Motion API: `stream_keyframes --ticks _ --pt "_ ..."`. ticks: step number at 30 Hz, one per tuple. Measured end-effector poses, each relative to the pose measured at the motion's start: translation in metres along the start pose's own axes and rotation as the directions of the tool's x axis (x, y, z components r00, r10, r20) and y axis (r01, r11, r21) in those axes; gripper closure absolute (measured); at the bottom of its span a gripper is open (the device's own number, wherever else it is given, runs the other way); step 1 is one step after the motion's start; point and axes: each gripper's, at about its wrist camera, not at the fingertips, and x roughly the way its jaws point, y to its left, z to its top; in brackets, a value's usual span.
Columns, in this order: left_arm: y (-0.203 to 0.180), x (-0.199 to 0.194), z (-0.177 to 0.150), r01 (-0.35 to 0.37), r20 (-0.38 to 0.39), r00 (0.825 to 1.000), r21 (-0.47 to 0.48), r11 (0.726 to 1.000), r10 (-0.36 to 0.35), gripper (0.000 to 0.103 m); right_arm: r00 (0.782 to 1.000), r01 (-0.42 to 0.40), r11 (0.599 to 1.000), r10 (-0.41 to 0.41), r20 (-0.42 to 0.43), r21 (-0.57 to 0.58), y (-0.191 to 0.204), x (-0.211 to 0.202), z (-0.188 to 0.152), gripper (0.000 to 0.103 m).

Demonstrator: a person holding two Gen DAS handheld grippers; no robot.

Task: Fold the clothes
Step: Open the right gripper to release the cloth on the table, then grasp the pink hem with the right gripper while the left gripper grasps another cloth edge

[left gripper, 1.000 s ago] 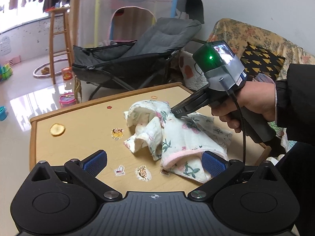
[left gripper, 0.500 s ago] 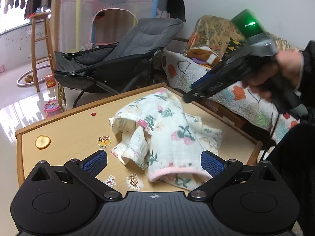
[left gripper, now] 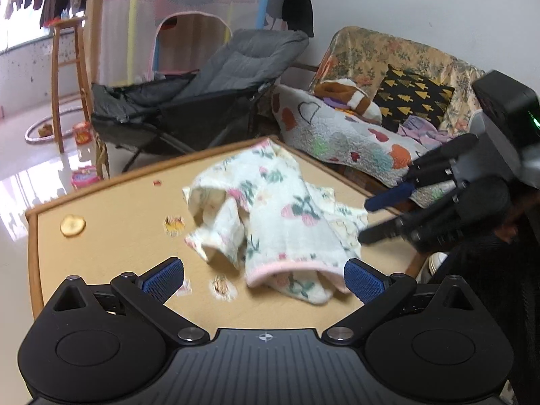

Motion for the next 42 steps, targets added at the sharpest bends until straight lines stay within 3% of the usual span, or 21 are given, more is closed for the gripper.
stream_keyframes --ticks 8,13,22,28,33,38,42 --pt "0.001 0.005 -0.012 0.0 -0.009 1.0 -0.01 1.0 0.0 0.002 1.0 -0.007 1.0 0.007 0.011 -0.003 0.022 -0.009 -0.011 0.064" --pt "0.004 0.013 -0.016 0.03 -0.009 1.0 -0.034 0.999 -0.03 0.01 1.0 -0.025 0.997 0.025 0.002 -0.072 0.034 -0.006 -0.013 0.065" --pt "0.004 0.02 -0.018 0.017 -0.005 1.0 -0.012 1.0 -0.017 0.011 1.0 -0.014 0.98 0.013 -0.007 -0.197 0.055 0.005 -0.015 0.069" --pt "0.004 0.021 -0.017 0.017 0.002 1.0 -0.007 1.0 -0.017 0.011 1.0 -0.006 0.979 0.002 -0.023 -0.206 0.058 0.017 -0.012 0.08" --pt "0.003 0.023 -0.016 0.026 0.003 1.0 0.01 1.0 -0.026 0.011 1.0 0.009 0.975 -0.015 -0.023 -0.22 0.059 0.022 -0.011 0.083" --pt "0.003 0.024 -0.017 0.029 0.002 1.0 0.01 1.0 -0.029 0.011 0.999 0.015 0.978 -0.022 -0.034 -0.206 0.055 0.024 -0.013 0.095" --pt "0.002 0.025 -0.016 0.036 0.005 0.999 0.018 0.999 -0.036 0.011 0.999 0.009 0.984 -0.015 -0.03 -0.176 0.049 0.02 -0.012 0.096"
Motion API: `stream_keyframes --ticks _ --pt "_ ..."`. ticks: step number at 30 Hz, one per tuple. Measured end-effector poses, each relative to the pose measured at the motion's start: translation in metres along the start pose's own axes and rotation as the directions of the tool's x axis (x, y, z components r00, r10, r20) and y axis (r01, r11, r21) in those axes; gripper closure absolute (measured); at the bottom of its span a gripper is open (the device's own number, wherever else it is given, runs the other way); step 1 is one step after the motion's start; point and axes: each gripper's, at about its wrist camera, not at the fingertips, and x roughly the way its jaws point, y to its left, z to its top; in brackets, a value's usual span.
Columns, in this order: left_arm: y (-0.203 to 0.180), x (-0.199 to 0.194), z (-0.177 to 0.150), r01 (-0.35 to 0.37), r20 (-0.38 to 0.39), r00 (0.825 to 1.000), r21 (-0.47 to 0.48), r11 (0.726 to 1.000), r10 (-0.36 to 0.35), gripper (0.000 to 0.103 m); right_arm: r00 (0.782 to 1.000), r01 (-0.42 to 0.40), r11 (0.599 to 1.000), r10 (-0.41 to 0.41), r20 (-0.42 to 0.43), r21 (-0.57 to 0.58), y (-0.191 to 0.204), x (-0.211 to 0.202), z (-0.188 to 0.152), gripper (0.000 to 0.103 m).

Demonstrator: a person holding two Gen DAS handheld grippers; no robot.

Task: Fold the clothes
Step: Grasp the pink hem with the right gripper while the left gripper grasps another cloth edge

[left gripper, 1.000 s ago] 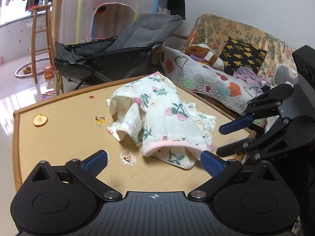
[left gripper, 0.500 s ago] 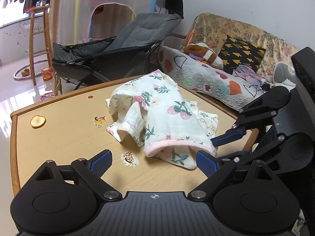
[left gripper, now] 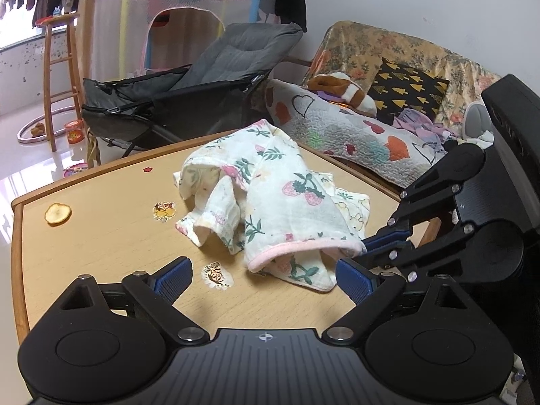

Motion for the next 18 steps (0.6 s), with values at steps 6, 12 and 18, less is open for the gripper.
stream_keyframes --ticks 6,12,18 --pt "-0.005 0.002 0.002 0.032 0.023 0.999 0.033 0.999 -0.032 0.011 1.0 0.0 0.999 -0.002 0.031 0.054 -0.018 -0.021 0.0 0.096" --pt "-0.013 0.012 0.006 0.045 0.012 0.999 0.093 0.995 -0.046 0.02 0.998 0.017 0.995 -0.023 0.06 0.094 -0.037 -0.034 0.004 0.096" --pt "-0.018 0.021 0.01 0.032 -0.017 0.999 0.152 0.988 -0.029 0.032 0.996 0.032 0.993 -0.041 0.078 0.115 -0.049 -0.039 0.008 0.096"
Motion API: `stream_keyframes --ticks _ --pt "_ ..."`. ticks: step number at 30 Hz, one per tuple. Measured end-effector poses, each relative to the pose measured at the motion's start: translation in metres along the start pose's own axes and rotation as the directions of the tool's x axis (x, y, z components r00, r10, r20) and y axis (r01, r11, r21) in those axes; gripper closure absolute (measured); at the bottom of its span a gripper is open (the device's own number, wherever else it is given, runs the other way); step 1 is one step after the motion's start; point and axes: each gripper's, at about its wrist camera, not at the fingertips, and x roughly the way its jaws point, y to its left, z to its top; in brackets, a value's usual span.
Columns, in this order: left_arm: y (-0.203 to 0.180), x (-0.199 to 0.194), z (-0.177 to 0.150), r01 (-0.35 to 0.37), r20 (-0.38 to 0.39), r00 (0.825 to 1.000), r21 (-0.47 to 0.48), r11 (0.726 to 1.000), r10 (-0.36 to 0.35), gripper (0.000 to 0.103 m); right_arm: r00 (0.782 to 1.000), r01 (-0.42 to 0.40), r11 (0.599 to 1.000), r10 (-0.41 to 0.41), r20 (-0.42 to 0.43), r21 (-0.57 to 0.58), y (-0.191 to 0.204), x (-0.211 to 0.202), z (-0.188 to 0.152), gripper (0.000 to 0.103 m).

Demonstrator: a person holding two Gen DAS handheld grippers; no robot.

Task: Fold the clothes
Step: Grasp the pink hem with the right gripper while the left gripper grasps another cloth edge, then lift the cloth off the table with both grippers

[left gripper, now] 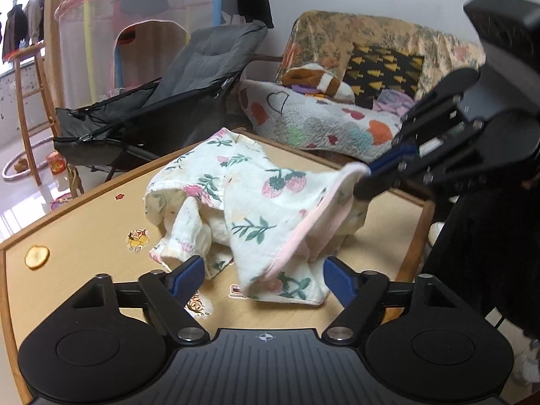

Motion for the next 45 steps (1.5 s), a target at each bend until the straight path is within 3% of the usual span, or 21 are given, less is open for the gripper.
stream_keyframes --ticks 2,4,9,18,37,39,43,45 --pt "-0.001 0.003 0.002 0.003 -0.014 1.0 0.013 1.0 -0.003 0.05 1.0 0.007 1.0 -0.007 0.005 0.002 -0.002 0.0 0.001 0.096" --pt "0.0 0.006 0.003 0.02 -0.038 0.999 0.012 1.0 -0.02 0.059 1.0 0.014 1.0 -0.014 0.009 0.005 -0.005 0.0 0.002 0.096" --pt "-0.001 0.011 0.005 0.022 -0.053 0.998 0.024 0.999 -0.021 0.063 1.0 0.02 1.0 -0.02 0.016 0.015 -0.009 0.001 0.004 0.096" --pt "0.0 0.008 0.006 0.035 -0.028 0.999 0.0 0.999 -0.035 0.089 1.0 0.02 0.999 -0.021 0.013 0.027 -0.014 0.003 0.0 0.096" --pt "-0.013 -0.022 0.035 0.023 0.08 0.997 -0.03 0.999 -0.021 0.091 0.999 -0.039 0.999 0.039 0.011 0.03 -0.014 -0.003 -0.018 0.092" --pt "-0.015 -0.024 0.037 0.018 0.082 0.996 -0.027 0.999 -0.016 0.091 0.999 -0.046 0.999 0.046 -0.001 0.02 -0.011 -0.003 -0.021 0.09" --pt "-0.017 -0.027 0.041 0.007 0.092 0.996 -0.034 0.999 -0.004 0.091 0.998 -0.063 0.998 0.063 -0.008 -0.006 -0.006 -0.005 -0.028 0.074" --pt "-0.017 -0.029 0.041 -0.002 0.095 0.995 -0.032 0.999 0.006 0.091 0.997 -0.073 0.997 0.073 -0.015 -0.003 -0.004 -0.005 -0.03 0.071"
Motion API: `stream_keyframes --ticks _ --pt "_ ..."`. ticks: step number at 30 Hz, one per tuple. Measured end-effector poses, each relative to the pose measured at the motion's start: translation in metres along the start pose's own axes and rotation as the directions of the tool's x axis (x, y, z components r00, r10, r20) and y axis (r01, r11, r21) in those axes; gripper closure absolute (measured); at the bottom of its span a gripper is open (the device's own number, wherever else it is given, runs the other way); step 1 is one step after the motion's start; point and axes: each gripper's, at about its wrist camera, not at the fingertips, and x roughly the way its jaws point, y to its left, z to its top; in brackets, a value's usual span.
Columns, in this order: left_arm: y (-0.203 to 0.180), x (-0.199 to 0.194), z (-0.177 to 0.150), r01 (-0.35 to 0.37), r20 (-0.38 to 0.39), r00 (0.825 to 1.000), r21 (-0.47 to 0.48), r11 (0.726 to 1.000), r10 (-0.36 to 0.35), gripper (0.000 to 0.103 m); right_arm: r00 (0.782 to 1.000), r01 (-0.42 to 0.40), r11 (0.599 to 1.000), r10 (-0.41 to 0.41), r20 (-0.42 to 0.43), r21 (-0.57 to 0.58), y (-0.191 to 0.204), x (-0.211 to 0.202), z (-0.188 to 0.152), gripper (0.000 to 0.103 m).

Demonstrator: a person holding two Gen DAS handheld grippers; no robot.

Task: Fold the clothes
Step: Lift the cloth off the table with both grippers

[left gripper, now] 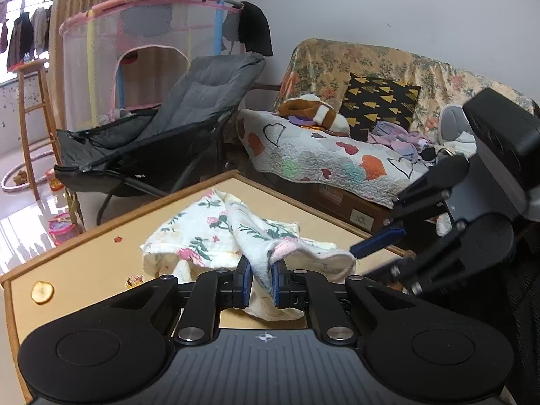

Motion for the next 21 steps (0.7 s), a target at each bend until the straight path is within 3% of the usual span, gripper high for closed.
stream_keyframes --ticks 6,13,15,17,21 --pt "0.0 -0.004 0.004 -0.007 0.004 1.0 0.0 1.0 0.007 0.091 1.0 -0.022 1.0 0.022 -0.003 0.011 0.004 0.007 -0.001 0.071" --pt "-0.002 -0.007 0.007 -0.005 -0.001 1.0 -0.002 1.0 0.005 0.091 0.999 0.027 0.999 -0.026 -0.019 0.038 0.0 0.02 0.003 0.076" --pt "-0.002 -0.006 0.007 -0.001 -0.004 1.0 0.001 1.0 0.001 0.091 1.0 0.026 0.999 -0.026 -0.015 0.043 -0.001 0.021 0.004 0.084" --pt "-0.002 -0.006 0.007 0.001 -0.005 1.0 0.001 1.0 -0.001 0.091 0.999 0.025 0.999 -0.024 -0.022 0.044 -0.001 0.023 0.005 0.099" --pt "-0.001 -0.006 0.005 0.004 -0.012 1.0 0.001 1.0 -0.004 0.091 0.999 0.03 0.999 -0.029 -0.033 0.041 -0.001 0.024 0.007 0.1"
